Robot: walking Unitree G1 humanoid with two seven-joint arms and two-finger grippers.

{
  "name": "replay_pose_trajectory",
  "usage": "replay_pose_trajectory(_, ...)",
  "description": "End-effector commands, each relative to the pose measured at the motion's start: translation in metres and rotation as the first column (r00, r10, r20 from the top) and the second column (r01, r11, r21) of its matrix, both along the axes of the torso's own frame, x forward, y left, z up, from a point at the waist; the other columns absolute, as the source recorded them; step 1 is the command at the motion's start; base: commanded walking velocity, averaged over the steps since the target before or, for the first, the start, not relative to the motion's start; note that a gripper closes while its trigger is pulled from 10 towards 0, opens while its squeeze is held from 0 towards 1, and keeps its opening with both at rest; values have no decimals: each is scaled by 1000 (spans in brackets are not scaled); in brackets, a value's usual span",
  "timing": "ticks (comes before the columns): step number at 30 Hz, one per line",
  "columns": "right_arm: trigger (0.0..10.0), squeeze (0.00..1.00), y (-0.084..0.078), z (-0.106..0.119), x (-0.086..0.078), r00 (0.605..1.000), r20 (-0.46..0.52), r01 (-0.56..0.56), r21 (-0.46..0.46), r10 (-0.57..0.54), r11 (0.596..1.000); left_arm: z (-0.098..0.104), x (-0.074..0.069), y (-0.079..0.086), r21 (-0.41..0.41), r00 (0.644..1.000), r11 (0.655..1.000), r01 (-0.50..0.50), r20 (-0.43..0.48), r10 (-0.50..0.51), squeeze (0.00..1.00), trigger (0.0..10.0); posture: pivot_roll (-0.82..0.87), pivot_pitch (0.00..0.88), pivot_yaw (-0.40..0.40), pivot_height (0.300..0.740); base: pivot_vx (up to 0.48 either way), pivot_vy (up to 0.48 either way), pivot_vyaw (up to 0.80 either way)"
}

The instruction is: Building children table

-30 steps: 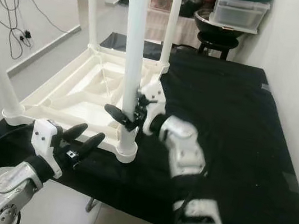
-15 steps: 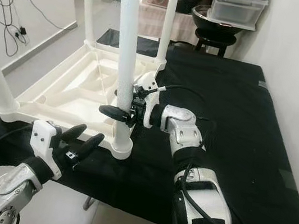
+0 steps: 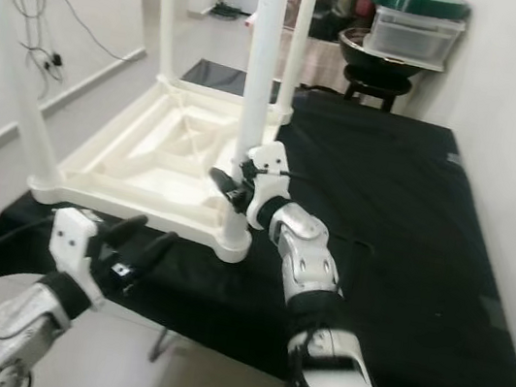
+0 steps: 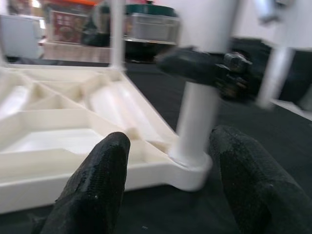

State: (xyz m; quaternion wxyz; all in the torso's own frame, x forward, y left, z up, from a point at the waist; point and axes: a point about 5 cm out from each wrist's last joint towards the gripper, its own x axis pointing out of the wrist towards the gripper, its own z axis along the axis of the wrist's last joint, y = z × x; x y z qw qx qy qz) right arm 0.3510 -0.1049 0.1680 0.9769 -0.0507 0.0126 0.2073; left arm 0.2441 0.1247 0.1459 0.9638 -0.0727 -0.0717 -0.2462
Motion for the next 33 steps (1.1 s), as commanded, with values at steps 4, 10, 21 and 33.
replay_pose_trajectory(4, 0, 0, -3, -25, -12, 992, -81, 87, -132, -98, 987, 0, 1, 3, 9, 1000, 1000, 2, -5, -2, 0, 10000, 9, 41, -28, 740, 0, 0, 0)
replay_pose_trajectory(10, 10000, 0, 16, -22, -9, 996, -68, 45, -102, -52, 994, -1, 2, 4, 13, 1000, 1000, 0, -5, 0, 0, 10000, 11, 29, -30, 740, 0, 0, 0)
replay_pose_trajectory(21, 10000, 1000, 30, 8, -15, 999, -29, 41, 77, -39, 996, -3, 5, 9, 66, 999, 997, -36, -4, 36, 0, 10000, 19, 13, -31, 740, 0, 0, 0)
replay_pose_trajectory(33, 10000, 1000, -9, -1, -36, 978, -30, -204, 21, 204, 979, -2, 7, 30, 127, 987, 979, -159, -2, 161, 0, 10000, 0, 17, -16, 740, 0, 0, 0)
